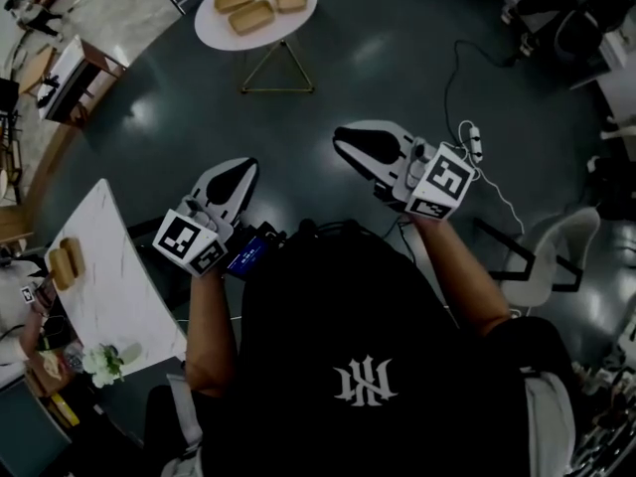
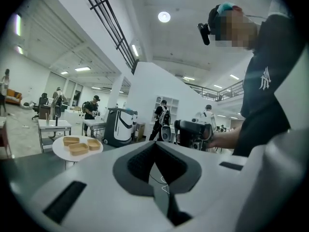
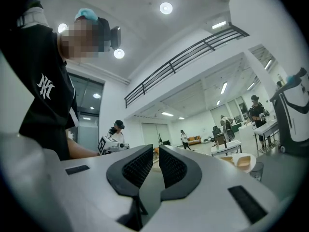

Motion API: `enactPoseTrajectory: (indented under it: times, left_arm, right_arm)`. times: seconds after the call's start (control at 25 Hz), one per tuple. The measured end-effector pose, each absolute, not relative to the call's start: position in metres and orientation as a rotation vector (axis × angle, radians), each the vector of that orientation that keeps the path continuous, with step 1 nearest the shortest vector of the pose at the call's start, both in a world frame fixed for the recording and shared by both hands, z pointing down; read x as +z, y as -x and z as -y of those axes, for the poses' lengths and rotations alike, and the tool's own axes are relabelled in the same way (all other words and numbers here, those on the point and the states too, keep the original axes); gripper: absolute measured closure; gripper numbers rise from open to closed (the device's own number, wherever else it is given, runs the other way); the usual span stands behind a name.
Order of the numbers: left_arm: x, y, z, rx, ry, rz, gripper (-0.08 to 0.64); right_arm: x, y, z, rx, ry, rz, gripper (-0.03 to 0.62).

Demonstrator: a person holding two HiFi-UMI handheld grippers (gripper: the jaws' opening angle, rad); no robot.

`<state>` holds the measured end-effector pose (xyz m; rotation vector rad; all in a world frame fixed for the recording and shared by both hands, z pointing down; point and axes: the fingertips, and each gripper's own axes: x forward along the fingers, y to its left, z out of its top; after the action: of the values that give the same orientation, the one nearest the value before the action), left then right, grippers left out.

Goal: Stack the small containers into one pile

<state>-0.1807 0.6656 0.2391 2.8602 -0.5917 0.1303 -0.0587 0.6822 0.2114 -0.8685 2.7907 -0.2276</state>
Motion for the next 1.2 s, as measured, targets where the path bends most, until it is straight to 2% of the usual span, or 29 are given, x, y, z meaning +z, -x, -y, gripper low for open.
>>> enactPoseTrajectory:
  times: [0.6, 1.2]
  left_arm:
    - [0.254, 0.135, -0.684, 0.183, -2.789, 0.666, 0.557]
    - [0.262, 0.088, -0.577, 0.124, -2.78, 0.613, 0.557]
  right_arm:
    - [0.247, 0.005, -0.71, -0.422, 0.752, -2.755, 0.548]
    - [0.246, -0.035, -0.61, -0.468, 0.743, -2.774, 0.548]
